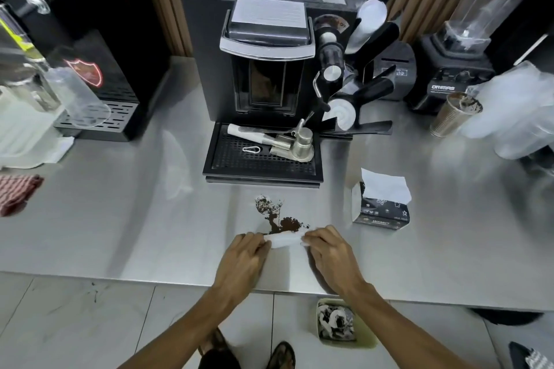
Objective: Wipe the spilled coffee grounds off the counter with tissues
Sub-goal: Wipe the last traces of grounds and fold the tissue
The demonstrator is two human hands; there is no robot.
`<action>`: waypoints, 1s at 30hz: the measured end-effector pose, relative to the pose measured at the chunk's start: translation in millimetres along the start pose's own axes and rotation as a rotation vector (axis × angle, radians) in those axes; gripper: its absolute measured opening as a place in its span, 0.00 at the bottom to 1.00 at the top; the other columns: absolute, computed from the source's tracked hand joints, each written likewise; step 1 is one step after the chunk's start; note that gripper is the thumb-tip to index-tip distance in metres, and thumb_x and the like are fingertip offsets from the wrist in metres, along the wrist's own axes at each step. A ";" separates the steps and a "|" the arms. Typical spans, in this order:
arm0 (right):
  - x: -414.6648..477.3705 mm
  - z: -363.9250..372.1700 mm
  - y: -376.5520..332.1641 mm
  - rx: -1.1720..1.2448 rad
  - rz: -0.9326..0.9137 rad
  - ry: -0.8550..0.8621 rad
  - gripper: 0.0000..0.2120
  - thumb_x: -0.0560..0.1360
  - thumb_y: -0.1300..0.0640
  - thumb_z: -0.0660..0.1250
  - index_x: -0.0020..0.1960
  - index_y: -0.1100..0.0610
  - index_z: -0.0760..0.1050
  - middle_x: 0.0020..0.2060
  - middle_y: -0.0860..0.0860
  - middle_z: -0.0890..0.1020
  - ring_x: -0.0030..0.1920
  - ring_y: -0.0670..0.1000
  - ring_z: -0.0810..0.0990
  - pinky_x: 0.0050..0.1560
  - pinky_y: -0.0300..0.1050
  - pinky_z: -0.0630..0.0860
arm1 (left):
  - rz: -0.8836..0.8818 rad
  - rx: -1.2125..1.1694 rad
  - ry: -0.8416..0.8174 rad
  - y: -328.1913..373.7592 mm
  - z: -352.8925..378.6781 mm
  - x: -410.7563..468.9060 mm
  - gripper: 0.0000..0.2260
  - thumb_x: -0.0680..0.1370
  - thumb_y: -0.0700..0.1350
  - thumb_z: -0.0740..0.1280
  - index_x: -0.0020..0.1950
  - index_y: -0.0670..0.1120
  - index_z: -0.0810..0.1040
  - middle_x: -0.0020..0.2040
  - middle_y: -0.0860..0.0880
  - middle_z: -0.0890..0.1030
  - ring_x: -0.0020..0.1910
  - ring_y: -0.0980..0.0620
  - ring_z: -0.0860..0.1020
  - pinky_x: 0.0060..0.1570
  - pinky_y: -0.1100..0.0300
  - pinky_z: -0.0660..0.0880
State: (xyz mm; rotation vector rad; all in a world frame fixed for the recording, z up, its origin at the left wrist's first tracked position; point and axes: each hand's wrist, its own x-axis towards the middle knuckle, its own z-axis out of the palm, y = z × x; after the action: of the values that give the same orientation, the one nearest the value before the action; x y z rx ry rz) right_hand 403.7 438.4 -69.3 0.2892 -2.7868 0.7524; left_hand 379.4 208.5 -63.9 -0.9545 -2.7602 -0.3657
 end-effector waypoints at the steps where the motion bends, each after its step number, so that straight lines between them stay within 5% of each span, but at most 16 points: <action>1: -5.8 -0.2 -5.6 0.054 -0.015 -0.005 0.07 0.75 0.62 0.68 0.50 0.56 0.83 0.46 0.46 0.81 0.46 0.46 0.77 0.46 0.38 0.78 | 0.017 -0.009 0.018 -4.2 -1.2 -8.1 0.10 0.70 0.38 0.73 0.51 0.43 0.83 0.45 0.48 0.79 0.40 0.47 0.75 0.45 0.57 0.70; 7: -20.8 25.1 -51.0 0.027 -0.106 -0.022 0.12 0.66 0.65 0.77 0.48 0.57 0.84 0.40 0.48 0.79 0.41 0.48 0.77 0.42 0.36 0.76 | -0.007 0.073 0.064 -34.6 -6.0 -40.0 0.12 0.67 0.37 0.76 0.49 0.43 0.84 0.44 0.48 0.81 0.40 0.47 0.79 0.49 0.55 0.72; 17: 0.7 37.8 -33.5 -0.080 0.161 0.035 0.05 0.75 0.60 0.70 0.50 0.55 0.82 0.42 0.48 0.76 0.43 0.48 0.73 0.44 0.44 0.76 | -0.085 0.099 -0.076 -16.6 -7.6 19.1 0.15 0.71 0.42 0.70 0.56 0.39 0.82 0.53 0.45 0.80 0.49 0.48 0.78 0.57 0.57 0.75; 26: -3.8 64.6 -80.3 -0.032 0.083 0.069 0.12 0.72 0.65 0.73 0.55 0.60 0.81 0.45 0.48 0.81 0.45 0.49 0.75 0.44 0.41 0.78 | -0.205 0.047 -0.108 -41.4 -20.2 15.7 0.13 0.79 0.47 0.62 0.51 0.41 0.82 0.58 0.42 0.78 0.61 0.43 0.75 0.61 0.51 0.71; 30: 10.7 80.0 -101.0 -0.048 0.129 0.119 0.12 0.71 0.65 0.73 0.55 0.60 0.82 0.44 0.48 0.82 0.45 0.48 0.73 0.44 0.41 0.78 | -0.212 0.038 -0.159 -56.5 -17.7 38.3 0.13 0.80 0.45 0.64 0.49 0.38 0.83 0.55 0.42 0.81 0.55 0.42 0.78 0.54 0.50 0.76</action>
State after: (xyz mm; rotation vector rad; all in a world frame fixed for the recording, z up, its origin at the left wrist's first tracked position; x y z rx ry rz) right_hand 404.7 310.2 -86.2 0.0539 -2.7257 0.7059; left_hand 316.3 182.4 -46.3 -0.7117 -3.0122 -0.2791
